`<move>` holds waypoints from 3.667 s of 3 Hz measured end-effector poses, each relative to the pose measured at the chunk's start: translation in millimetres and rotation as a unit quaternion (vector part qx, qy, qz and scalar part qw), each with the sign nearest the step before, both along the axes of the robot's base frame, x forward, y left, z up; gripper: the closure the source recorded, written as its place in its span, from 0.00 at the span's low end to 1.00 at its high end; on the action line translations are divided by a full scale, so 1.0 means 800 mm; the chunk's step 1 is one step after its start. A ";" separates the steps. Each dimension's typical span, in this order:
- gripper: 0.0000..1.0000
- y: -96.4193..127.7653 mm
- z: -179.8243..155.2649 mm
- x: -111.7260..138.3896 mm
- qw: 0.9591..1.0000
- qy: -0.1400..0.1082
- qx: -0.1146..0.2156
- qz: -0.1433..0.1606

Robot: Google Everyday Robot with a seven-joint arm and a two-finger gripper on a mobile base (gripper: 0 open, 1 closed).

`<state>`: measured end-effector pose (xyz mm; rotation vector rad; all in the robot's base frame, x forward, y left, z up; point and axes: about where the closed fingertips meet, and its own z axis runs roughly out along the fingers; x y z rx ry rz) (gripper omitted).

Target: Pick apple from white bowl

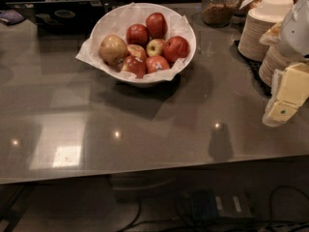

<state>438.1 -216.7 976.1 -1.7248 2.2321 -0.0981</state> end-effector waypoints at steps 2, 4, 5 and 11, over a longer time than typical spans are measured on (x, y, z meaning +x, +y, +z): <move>0.00 0.006 0.004 0.005 1.000 -0.012 0.005 0.007; 0.00 0.028 0.015 0.020 0.998 -0.051 0.018 0.034; 0.00 0.048 0.018 0.033 0.996 -0.065 0.041 0.046; 0.04 0.246 0.046 0.142 0.945 -0.152 0.232 0.171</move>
Offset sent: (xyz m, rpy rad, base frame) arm 0.0082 0.0103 0.0022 0.0233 -0.0337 0.0321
